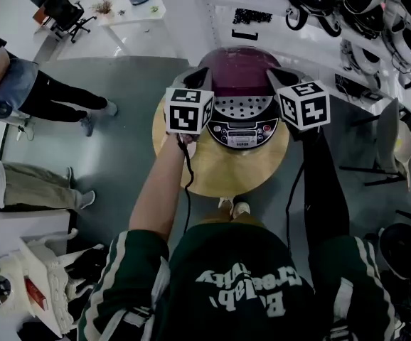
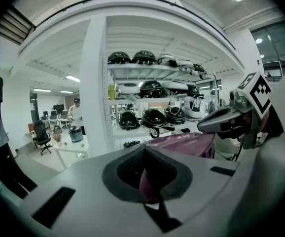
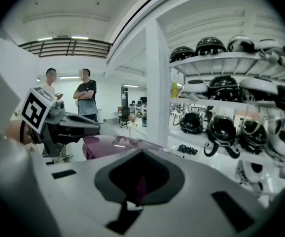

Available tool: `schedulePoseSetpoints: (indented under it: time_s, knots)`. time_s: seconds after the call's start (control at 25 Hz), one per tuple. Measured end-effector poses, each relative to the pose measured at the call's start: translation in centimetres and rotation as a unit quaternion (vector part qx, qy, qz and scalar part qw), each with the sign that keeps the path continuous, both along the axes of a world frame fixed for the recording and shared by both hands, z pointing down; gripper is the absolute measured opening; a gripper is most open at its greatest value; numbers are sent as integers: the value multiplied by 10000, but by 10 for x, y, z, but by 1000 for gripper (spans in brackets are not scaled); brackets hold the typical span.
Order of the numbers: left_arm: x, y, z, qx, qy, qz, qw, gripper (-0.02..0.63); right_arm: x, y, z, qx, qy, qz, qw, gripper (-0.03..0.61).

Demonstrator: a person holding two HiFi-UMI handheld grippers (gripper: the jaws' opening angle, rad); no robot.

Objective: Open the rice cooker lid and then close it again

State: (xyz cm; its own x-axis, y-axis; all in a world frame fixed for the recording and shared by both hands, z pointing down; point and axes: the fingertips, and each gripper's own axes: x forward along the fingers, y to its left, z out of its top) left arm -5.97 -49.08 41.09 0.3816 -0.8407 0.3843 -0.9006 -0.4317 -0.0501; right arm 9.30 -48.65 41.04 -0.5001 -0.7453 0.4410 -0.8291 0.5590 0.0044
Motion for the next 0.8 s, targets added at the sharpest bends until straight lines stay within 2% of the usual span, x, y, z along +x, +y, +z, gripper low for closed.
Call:
schedulePoseSetpoints:
  time_s: [0.08,0.24,0.32,0.56,0.68,0.8]
  knots:
    - [1,11,20,-162,-59,0,9999,-2,0,11,19,-164,-79,22,9998,5]
    - [7,24,52,-483,174,-19,9987,-3,2,23,51,-470,-280,83,9985,5]
    - [12,26,65,-539,126,13,9985,-2,2,26,65,-592,-316,84,9977,5]
    - [18,36,108,-917,-62,-87,9957,-2,1,36,110,-1031,2,132,9946,5]
    - [17,38,114,-880,36,-206,9959,-2,2,37,116,-1031,13,181,9945,5]
    - [18,37,114,-895,61,-145,9959,-2,1,38,117,-997,286,125,9945,5]
